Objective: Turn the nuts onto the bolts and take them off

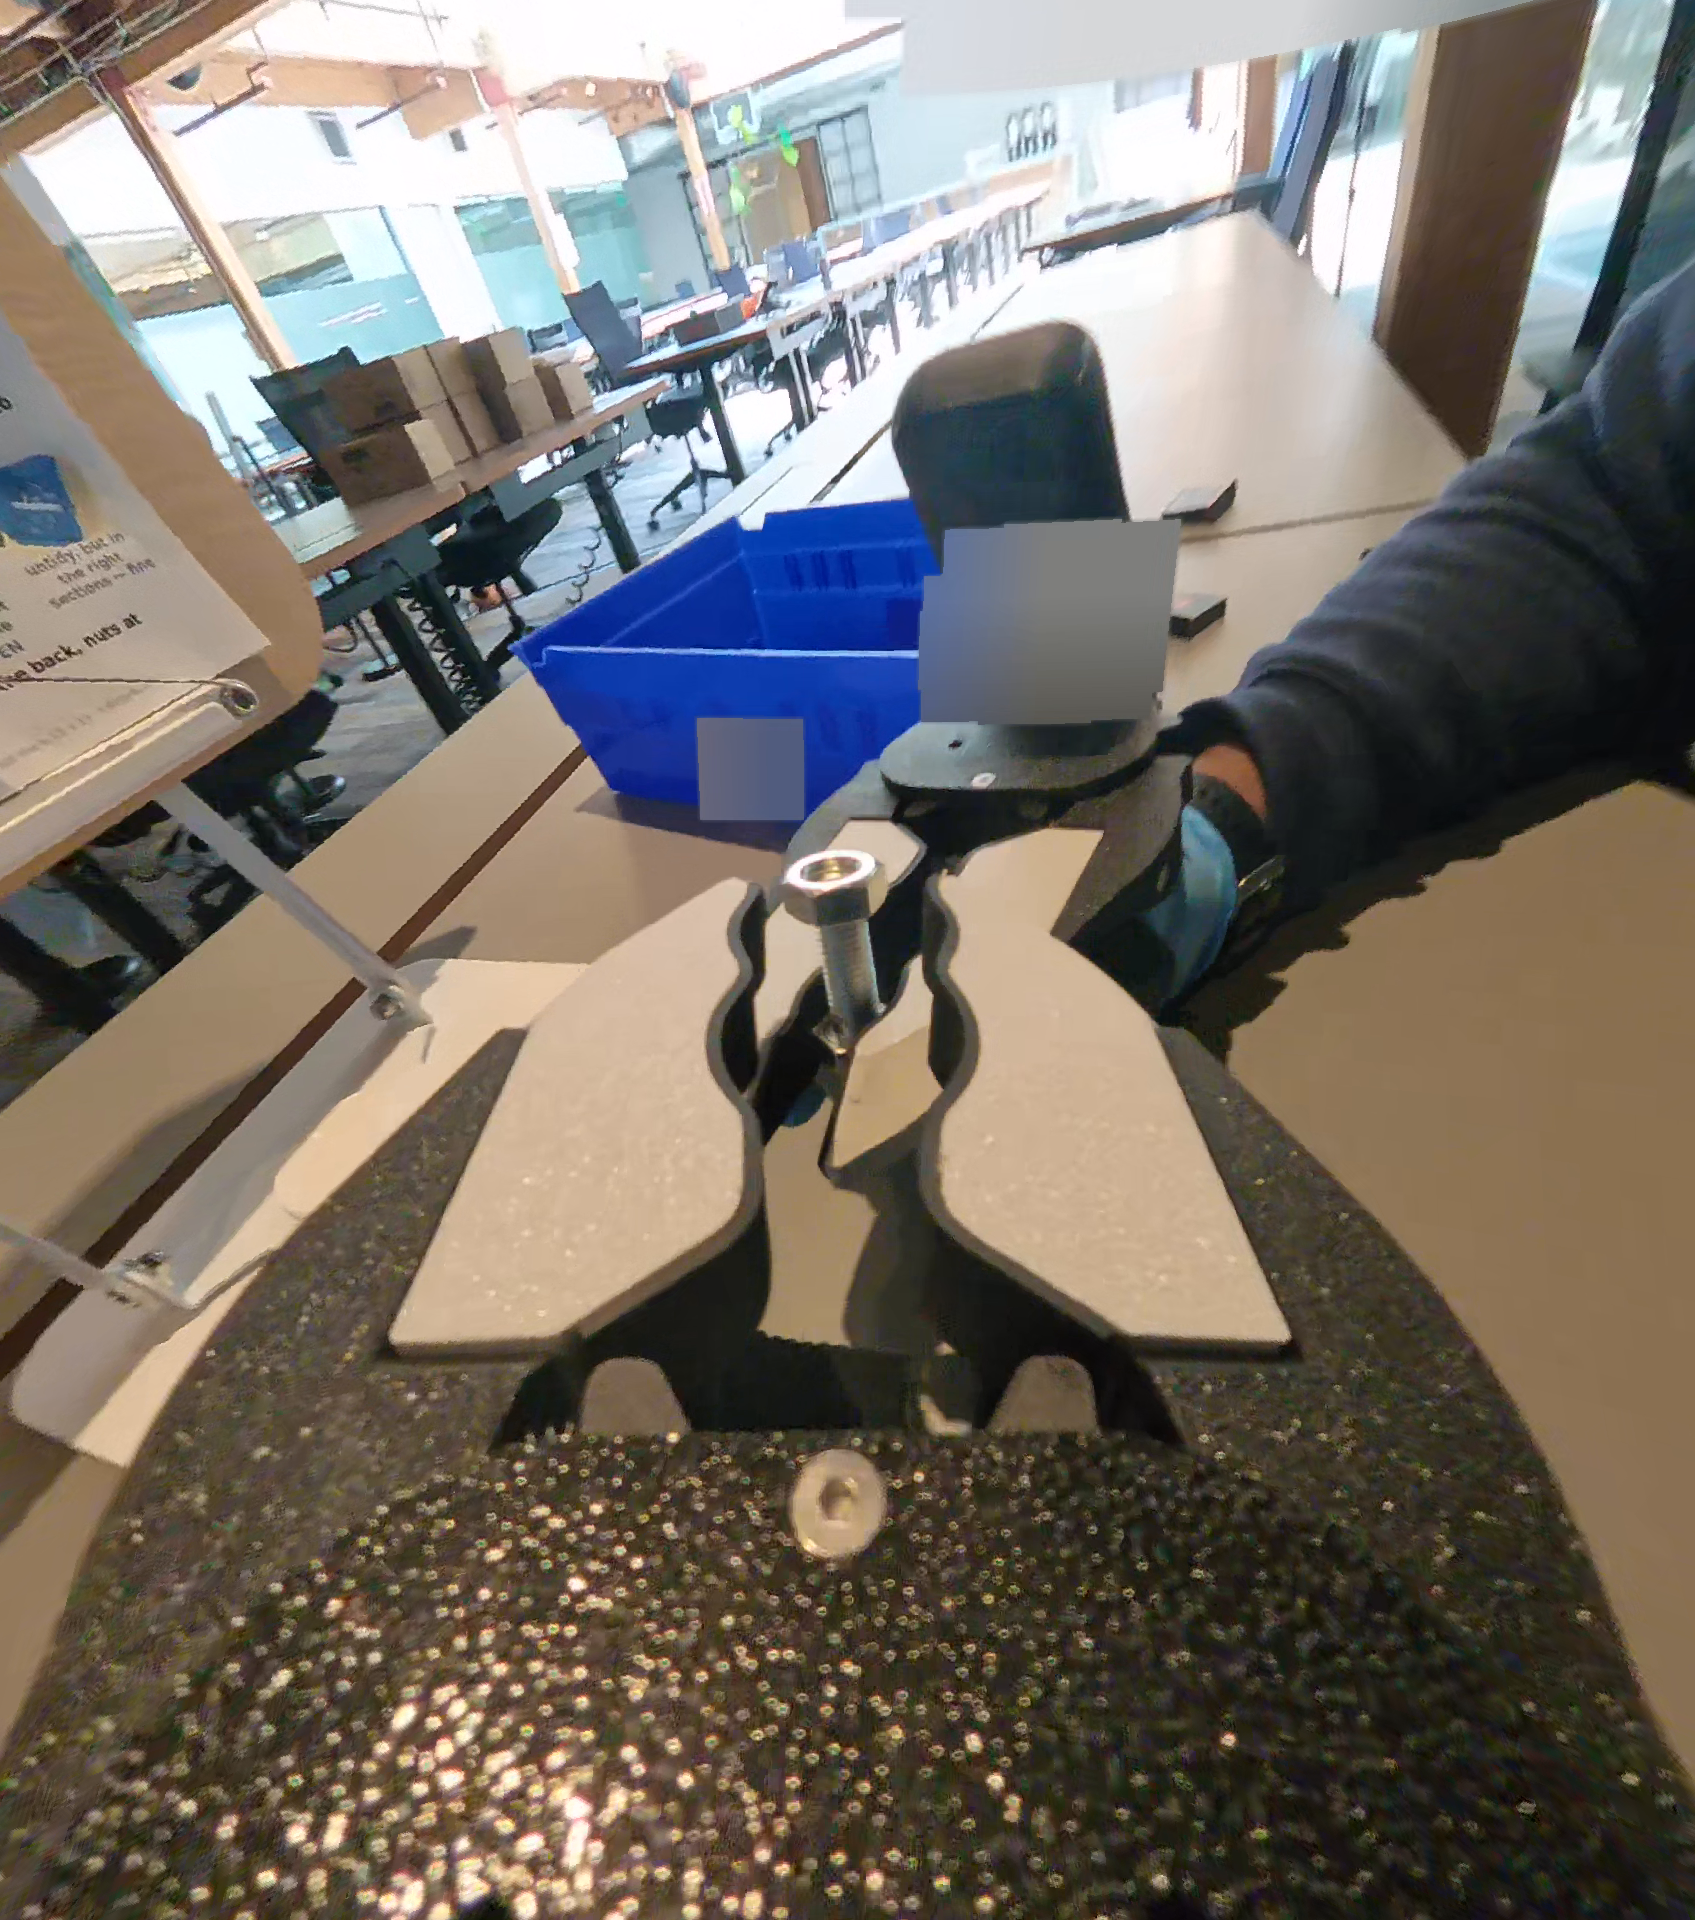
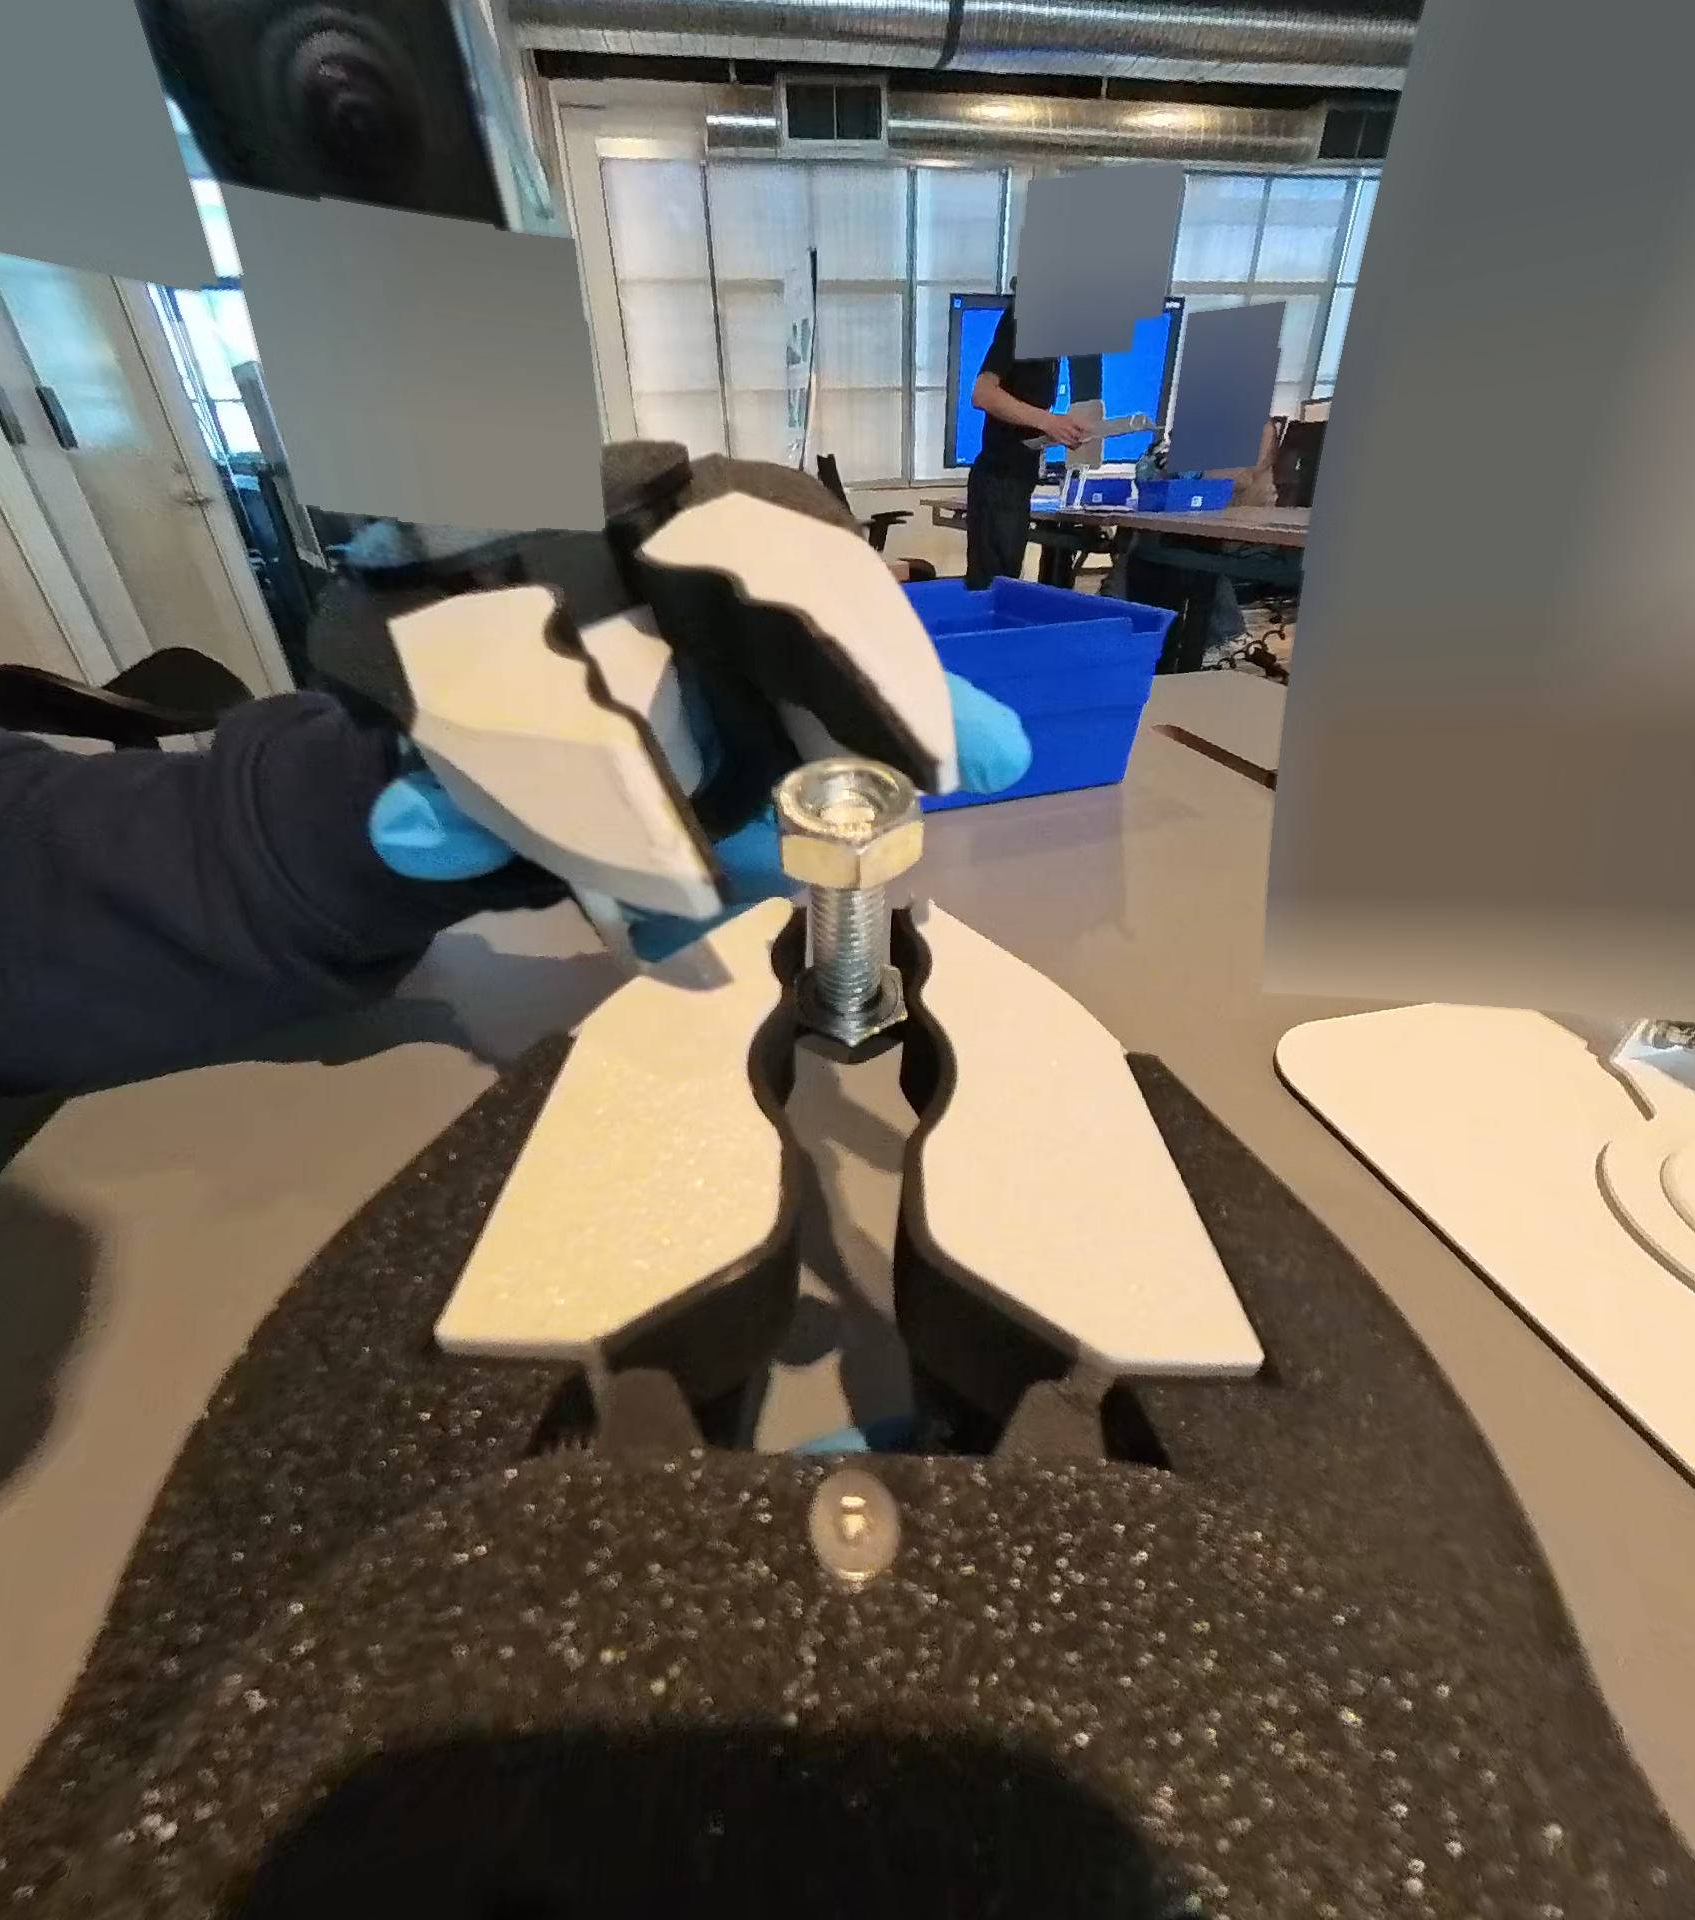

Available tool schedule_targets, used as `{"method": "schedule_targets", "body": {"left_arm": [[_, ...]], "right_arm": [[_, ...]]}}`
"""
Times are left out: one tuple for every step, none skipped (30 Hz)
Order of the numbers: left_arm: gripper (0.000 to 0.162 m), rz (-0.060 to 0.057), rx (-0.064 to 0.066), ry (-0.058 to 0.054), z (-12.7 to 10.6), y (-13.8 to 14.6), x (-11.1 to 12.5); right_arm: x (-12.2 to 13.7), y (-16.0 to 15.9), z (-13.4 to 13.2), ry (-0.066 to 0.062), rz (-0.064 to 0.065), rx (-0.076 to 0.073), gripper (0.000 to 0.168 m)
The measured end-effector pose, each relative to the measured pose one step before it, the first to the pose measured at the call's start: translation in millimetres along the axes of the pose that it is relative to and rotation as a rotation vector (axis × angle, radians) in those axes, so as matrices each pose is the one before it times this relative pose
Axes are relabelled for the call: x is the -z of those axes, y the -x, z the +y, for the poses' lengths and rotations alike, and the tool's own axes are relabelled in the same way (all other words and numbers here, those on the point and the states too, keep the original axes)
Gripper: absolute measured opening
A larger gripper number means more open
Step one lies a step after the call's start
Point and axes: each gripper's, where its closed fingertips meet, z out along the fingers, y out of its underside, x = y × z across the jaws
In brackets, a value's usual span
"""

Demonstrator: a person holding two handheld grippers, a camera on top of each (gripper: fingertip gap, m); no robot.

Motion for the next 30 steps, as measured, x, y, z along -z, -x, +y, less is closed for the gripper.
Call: {"method": "schedule_targets", "body": {"left_arm": [[0.028, -0.0098, -0.0194, 0.0205, 2.46, -0.08, -1.15], [0.029, -0.004, -0.0151, 0.0172, 1.97, -0.78, -1.2], [0.029, 0.005, -0.0097, 0.0123, 1.53, -1.86, -0.93], [0.029, -0.0046, -0.0035, 0.004, 0.46, 0.0, -0.85], [0.029, -0.0026, 0.0017, 0.0025, 0.32, 0.07, -0.68], [0.029, 0.0008, 0.0038, 0.0012, 0.35, -0.13, -0.36], [0.029, -0.0031, 0.0039, -0.0018, 0.1, 0.55, -0.18], [0.026, -0.0069, 0.0049, 0.0, 0.38, 1.54, -0.13], [0.022, -0.0062, 0.0041, -0.0013, 0.33, 1.38, 0.05], [0.019, 0.0021, 0.0045, -0.0076, -0.53, 0.16, 0.13], [0.018, 0.0015, 0.0048, -0.0043, 0.02, -0.01, -0.29], [0.018, 0.0046, 0.0063, -0.0034, 0.17, -0.38, -0.24], [0.018, 0.0048, 0.0078, -0.0057, -0.3, -0.13, -0.12], [0.018, 0.0034, 0.0055, -0.0102, -0.68, 0.31, 0.02], [0.018, 0.0084, 0.013, -0.0123, -0.68, -0.3, 0.2], [0.018, 0.0119, 0.0242, -0.0148, -0.88, -0.07, 0.3], [0.018, 0.0085, 0.0266, -0.0198, -1.43, 0.83, 0.48], [0.018, 0.0064, 0.0302, -0.021, -1.21, 1.38, 0.6], [0.018, 0.0046, 0.0335, -0.0182, -0.82, 1.75, 0.36], [0.018, 0.002, 0.0285, -0.0148, -0.37, 1.78, 0.19], [0.018, 0.0013, 0.019, -0.0123, -0.21, 1.17, -0.1], [0.018, 0.001, 0.0079, -0.0081, -0.07, 0.33, -0.38], [0.018, -0.001, 0.0021, -0.0028, 0.01, -0.07, -0.51], [0.018, -0.0006, 0.0016, -0.0002, 0.03, -0.23, -0.57], [0.017, 0.0032, -0.0004, 0.0021, -0.09, -0.85, -0.35], [0.017, 0.0014, -0.0027, 0.0001, -0.54, -0.76, -0.1], [0.017, -0.0002, 0.0008, -0.0058, -1.43, -0.21, 0.35], [0.017, 0.0017, 0.0037, -0.0077, -1.83, -0.26, 0.55], [0.017, 0.0026, 0.0038, -0.0083, -1.71, -0.24, 0.62], [0.017, 0.0032, 0.0021, -0.0052, -1.12, -0.31, 0.62]], "right_arm": [[-0.61, 0.98, 0.75, 0.0052, -0.0015, 0.0074, 0.015], [-0.56, 0.98, 0.79, 0.0049, -0.0023, 0.0063, 0.015], [-0.42, 0.96, 0.64, 0.0047, -0.0039, 0.0044, 0.015], [-0.38, 0.46, 0.43, 0.0032, -0.0019, 0.0024, 0.015], [-0.17, 0.22, 0.17, 0.0013, -0.0011, 0.0003, 0.015], [-0.11, 0.19, 0.07, 0.0005, -0.0022, -0.001, 0.015], [-0.01, 0.05, 0.09, -0.0001, -0.0015, -0.001, 0.015], [-0.01, 0.27, 0.07, 0.0006, -0.0028, -0.0005, 0.015], [-0.26, 0.22, 0.27, 0.002, -0.0022, 0.0, 0.015], [-0.17, 0.06, 0.01, 0.0008, -0.0004, 0.0, 0.015], [-0.02, 0.18, 0.04, 0.0003, -0.0009, 0.0005, 0.015], [0.03, 0.31, 0.05, 0.0003, -0.0013, 0.0011, 0.015], [0.1, 0.1, -0.32, -0.0024, -0.0002, 0.0007, 0.015], [0.41, 0.1, -0.64, -0.0048, -0.0017, -0.0012, 0.015], [0.51, 0.3, -0.63, -0.0046, -0.0044, -0.0017, 0.015], [0.49, 0.26, -0.76, -0.0056, -0.0024, 0.0002, 0.016], [0.61, -0.27, -1.16, -0.0079, 0.0024, 0.0007, 0.016], [0.63, -1.07, -0.94, -0.0068, 0.0062, 0.0001, 0.015], [0.4, -1.39, -0.55, -0.0032, 0.0097, 0.0027, 0.015], [0.03, -0.85, 0.12, 0.0009, 0.0088, 0.0078, 0.016], [-0.36, -0.68, 0.64, 0.0048, 0.0098, 0.0117, 0.016], [-0.56, 0.11, 0.93, 0.0063, 0.0075, 0.0122, 0.016], [-0.54, 0.86, 0.81, 0.0056, 0.0031, 0.0117, 0.017], [-0.33, 0.49, 0.46, 0.0039, 0.0046, 0.0101, 0.018], [-0.13, 0.04, 0.26, 0.0016, 0.0054, 0.0064, 0.019], [0.0, 0.07, 0.13, 0.0012, 0.0022, 0.0021, 0.019], [0.0, -0.03, 0.07, 0.0005, 0.0011, -0.0003, 0.02], [-0.03, -0.59, 0.0, -0.0001, 0.0035, -0.0011, 0.02], [0.02, -0.5, 0.09, 0.0006, 0.0029, -0.0015, 0.021], [-0.11, -0.36, -0.07, 0.0001, 0.0014, -0.0012, 0.021]]}}
